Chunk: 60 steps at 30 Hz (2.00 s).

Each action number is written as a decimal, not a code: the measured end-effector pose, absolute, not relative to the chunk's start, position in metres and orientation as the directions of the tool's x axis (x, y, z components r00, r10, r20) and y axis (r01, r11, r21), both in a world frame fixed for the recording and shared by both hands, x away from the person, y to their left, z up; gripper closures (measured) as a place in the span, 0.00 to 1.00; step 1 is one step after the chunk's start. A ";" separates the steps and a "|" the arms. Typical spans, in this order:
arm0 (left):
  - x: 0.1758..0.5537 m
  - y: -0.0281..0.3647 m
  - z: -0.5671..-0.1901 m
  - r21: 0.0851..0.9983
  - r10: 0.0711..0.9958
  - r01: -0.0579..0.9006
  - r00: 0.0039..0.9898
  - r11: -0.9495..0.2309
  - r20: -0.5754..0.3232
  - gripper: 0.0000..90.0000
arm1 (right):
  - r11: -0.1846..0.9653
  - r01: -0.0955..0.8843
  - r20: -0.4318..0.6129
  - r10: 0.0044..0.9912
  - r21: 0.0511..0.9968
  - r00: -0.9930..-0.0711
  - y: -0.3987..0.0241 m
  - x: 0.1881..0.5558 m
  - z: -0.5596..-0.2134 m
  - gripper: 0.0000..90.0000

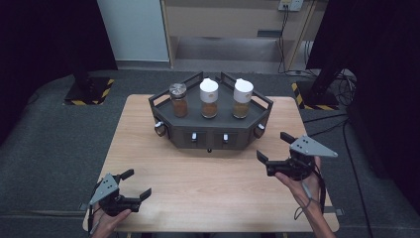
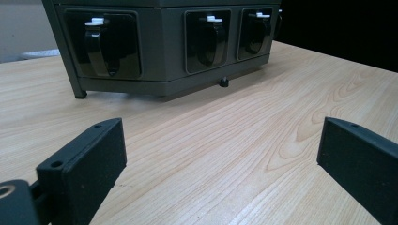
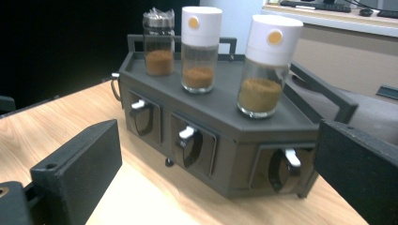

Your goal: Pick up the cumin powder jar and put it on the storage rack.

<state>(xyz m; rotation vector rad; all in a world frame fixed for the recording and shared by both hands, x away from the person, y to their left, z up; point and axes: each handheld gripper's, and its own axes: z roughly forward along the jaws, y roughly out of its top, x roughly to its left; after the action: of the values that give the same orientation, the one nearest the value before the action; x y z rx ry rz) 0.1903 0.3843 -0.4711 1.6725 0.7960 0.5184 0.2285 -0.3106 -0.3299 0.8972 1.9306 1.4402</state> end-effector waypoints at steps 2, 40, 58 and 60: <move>0.190 0.384 -0.471 0.966 0.737 0.232 0.672 -0.116 -0.073 0.01 | 0.191 0.182 -0.040 0.789 0.965 -0.613 -0.314 0.224 -0.337 0.02; 0.189 0.387 -0.474 0.969 0.746 0.232 0.660 -0.086 -0.092 0.01 | 0.163 0.278 0.016 0.838 0.947 -0.545 -0.353 0.189 -0.419 0.02; 0.190 0.388 -0.474 0.971 0.741 0.225 0.666 -0.085 -0.089 0.01 | 0.177 0.274 0.008 0.826 0.945 -0.563 -0.357 0.191 -0.425 0.02; 0.190 0.388 -0.474 0.971 0.741 0.225 0.666 -0.085 -0.089 0.01 | 0.175 0.277 0.012 0.826 0.945 -0.563 -0.357 0.192 -0.425 0.02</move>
<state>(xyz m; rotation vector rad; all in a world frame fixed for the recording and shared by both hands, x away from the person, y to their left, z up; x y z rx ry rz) 0.1897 0.3876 -0.4741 1.6405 0.8027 0.5169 0.1916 -0.3573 -0.4254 1.0363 1.9406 1.3897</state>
